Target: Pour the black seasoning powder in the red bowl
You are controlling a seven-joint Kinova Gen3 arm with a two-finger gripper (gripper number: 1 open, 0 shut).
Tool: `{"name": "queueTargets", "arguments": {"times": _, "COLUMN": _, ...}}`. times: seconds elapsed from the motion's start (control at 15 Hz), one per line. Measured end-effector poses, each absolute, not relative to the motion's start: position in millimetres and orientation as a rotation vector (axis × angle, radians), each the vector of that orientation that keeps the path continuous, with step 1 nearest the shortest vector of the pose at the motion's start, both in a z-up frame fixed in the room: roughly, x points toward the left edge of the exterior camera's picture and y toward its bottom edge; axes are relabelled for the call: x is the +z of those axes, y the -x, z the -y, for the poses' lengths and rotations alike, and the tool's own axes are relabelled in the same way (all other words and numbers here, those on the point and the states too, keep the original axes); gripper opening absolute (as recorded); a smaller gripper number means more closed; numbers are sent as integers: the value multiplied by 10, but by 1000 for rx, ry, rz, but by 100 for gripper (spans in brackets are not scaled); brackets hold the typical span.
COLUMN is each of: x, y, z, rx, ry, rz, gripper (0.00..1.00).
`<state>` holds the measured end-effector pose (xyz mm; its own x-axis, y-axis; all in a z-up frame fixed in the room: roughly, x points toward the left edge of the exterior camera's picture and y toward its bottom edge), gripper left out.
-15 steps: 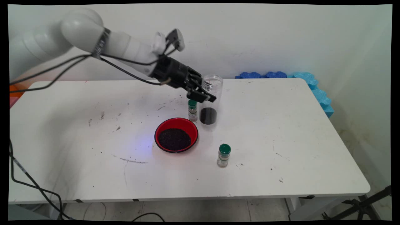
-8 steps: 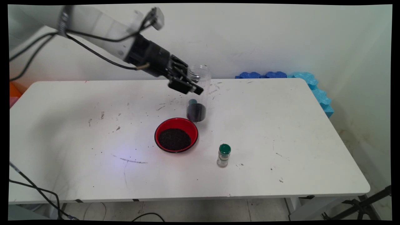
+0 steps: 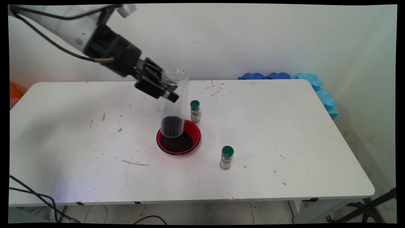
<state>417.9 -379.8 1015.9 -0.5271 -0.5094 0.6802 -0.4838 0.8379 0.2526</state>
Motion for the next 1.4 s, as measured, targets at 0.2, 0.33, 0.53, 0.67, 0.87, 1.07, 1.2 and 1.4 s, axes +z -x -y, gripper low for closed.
{"name": "queueTargets", "arguments": {"times": 0.2, "x": 10271, "y": -4273, "z": 3630, "rx": -125, "ry": -781, "rz": 2206, "gripper": 0}}
{"name": "queueTargets", "arguments": {"times": 0.33, "x": 10307, "y": -4308, "z": 3555, "rx": -160, "ry": -802, "rz": 2203, "gripper": 0}}
{"name": "queueTargets", "arguments": {"times": 0.53, "x": 10337, "y": -4375, "z": 3426, "rx": -225, "ry": -844, "rz": 2209, "gripper": 0}}
{"name": "queueTargets", "arguments": {"times": 0.67, "x": 10331, "y": -4419, "z": 3361, "rx": -258, "ry": -881, "rz": 2217, "gripper": 0}}
{"name": "queueTargets", "arguments": {"times": 0.87, "x": 10311, "y": -4446, "z": 3302, "rx": -306, "ry": -934, "rz": 2209, "gripper": 0}}
{"name": "queueTargets", "arguments": {"times": 1.07, "x": 10268, "y": -4462, "z": 3270, "rx": -379, "ry": -1025, "rz": 2176, "gripper": 0}}
{"name": "queueTargets", "arguments": {"times": 1.2, "x": 10229, "y": -4477, "z": 3254, "rx": -422, "ry": -1084, "rz": 2157, "gripper": 0}}
{"name": "queueTargets", "arguments": {"times": 1.4, "x": 10163, "y": -4504, "z": 3253, "rx": -480, "ry": -1200, "rz": 2110, "gripper": 0}}
